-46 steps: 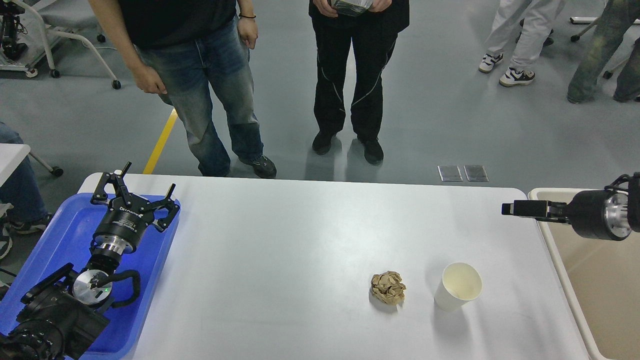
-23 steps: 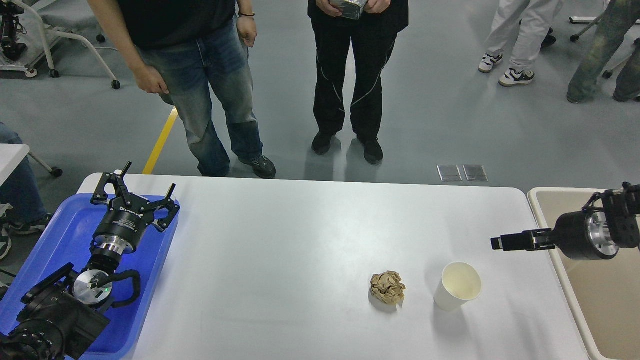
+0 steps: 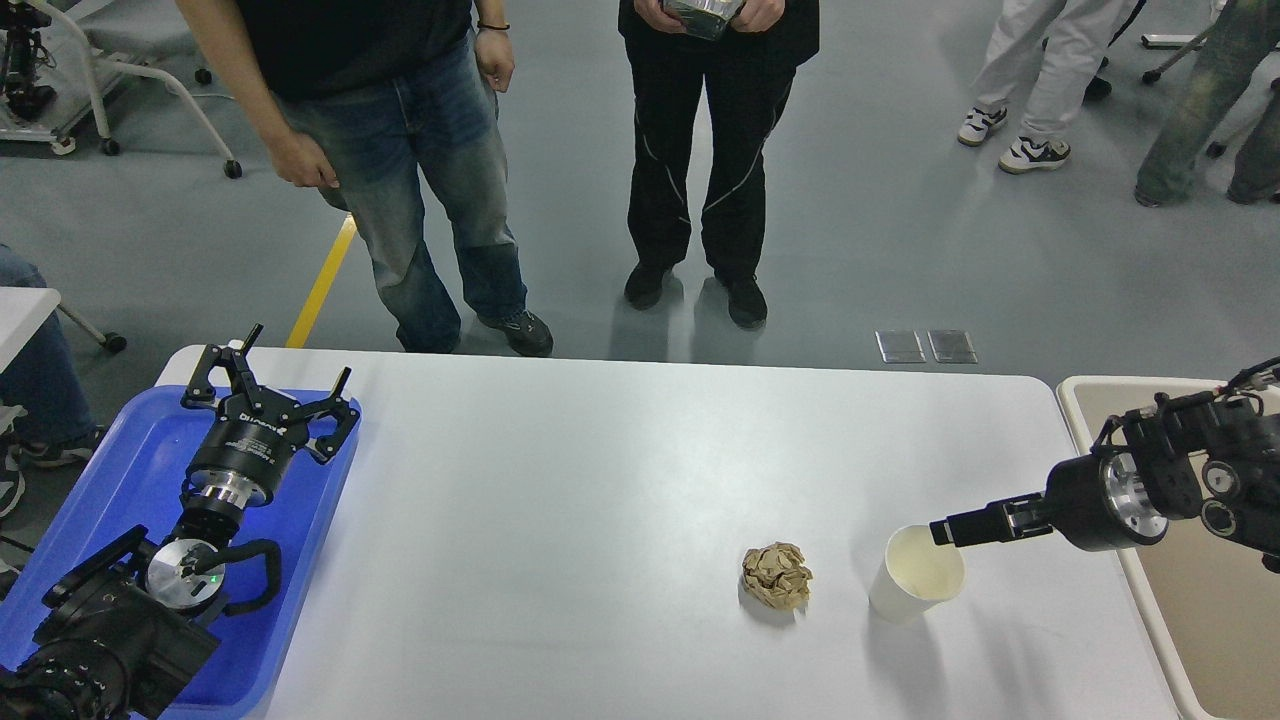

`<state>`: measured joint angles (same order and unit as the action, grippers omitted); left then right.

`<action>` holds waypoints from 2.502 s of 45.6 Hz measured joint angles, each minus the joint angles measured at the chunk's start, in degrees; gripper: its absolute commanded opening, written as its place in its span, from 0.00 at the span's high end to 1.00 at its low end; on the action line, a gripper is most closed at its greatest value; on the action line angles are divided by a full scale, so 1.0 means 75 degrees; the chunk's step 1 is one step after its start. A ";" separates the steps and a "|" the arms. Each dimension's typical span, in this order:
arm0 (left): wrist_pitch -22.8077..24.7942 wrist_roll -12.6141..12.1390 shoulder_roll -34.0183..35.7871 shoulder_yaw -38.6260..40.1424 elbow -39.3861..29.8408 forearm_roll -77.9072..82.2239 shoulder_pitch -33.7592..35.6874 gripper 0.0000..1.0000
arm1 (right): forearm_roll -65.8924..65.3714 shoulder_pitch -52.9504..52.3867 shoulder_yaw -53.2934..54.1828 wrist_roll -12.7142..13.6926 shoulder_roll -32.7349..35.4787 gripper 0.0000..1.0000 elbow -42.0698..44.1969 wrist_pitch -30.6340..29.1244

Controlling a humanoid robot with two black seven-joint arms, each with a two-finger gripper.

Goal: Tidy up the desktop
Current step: 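Lower the right gripper to the white paper cup and close on it, then lift the white cup with the right gripper and carry it over the bin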

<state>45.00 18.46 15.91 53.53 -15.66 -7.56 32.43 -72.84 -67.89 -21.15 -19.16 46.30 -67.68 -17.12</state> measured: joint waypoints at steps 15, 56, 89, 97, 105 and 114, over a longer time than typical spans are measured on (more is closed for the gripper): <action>0.0000 0.0000 0.0000 0.0000 0.0000 0.0000 0.0000 0.00 | -0.0001 0.0450 0.0041 0.0005 -0.0463 0.03 0.0617 0.0060; 0.0000 0.0000 0.0000 0.0000 0.0001 0.0000 0.0000 0.00 | 0.0035 0.1000 0.0111 -0.0211 -0.1156 0.88 0.1432 0.0188; 0.0000 0.0000 0.0000 0.0000 -0.0001 0.0000 0.0000 0.00 | -0.0006 0.0906 0.0285 -0.0906 -0.1020 1.00 0.1476 0.0245; 0.0000 0.0000 0.0000 0.0000 0.0000 0.0000 0.0000 0.00 | 0.0037 0.0745 0.0615 -0.1091 -0.0661 1.00 0.1365 0.0250; 0.0000 0.0000 0.0000 0.0000 0.0000 0.0000 0.0000 0.00 | 0.0070 0.0488 0.1004 -0.1289 -0.0129 1.00 0.1074 0.0205; 0.0000 0.0000 0.0000 0.0000 0.0000 0.0000 0.0000 0.00 | 0.0217 0.0218 0.1661 -0.1422 0.0477 1.00 0.0694 -0.0019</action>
<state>45.00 18.46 15.91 53.52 -15.66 -7.56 32.43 -71.21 -66.25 -8.69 -29.82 49.88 -62.47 -17.26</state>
